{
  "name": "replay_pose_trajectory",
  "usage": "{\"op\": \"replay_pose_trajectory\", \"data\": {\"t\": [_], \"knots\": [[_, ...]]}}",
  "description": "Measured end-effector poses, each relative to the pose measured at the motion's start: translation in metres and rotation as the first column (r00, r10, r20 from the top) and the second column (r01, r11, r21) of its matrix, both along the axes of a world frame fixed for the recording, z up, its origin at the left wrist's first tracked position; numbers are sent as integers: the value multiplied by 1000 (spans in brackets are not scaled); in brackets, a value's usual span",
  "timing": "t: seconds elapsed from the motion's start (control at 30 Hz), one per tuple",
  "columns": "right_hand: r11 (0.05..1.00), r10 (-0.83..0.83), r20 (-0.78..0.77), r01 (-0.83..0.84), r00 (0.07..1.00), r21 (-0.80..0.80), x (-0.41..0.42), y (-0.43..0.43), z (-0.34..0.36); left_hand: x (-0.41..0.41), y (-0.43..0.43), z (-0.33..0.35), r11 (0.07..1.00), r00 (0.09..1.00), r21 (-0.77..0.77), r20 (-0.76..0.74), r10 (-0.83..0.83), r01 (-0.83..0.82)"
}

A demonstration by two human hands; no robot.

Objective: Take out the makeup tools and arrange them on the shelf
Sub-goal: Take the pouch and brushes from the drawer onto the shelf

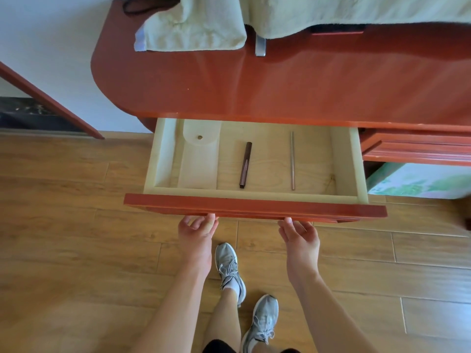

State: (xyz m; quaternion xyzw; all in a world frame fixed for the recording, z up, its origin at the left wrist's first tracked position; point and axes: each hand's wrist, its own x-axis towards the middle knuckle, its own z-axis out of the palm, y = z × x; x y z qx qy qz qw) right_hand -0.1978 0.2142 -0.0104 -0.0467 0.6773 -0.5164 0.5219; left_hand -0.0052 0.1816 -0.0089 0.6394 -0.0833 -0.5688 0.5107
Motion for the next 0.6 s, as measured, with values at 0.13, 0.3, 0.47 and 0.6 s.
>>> {"op": "replay_pose_trajectory", "data": {"t": [0.13,0.3,0.47,0.6], "knots": [[999,1,6,-1,1000,40,1,0,0,0,0,1,1000,1000,22,24,-13,12],[992,72,-57,-65,996,111,0,3,6,5,4,4,986,978,101,150,-145,131],[977,160,-143,-136,977,164,-7,15,31,8,17,31,967,921,161,307,-240,199],[953,288,-215,-257,933,158,-11,26,67,8,30,65,951,871,151,382,-309,271]]}}
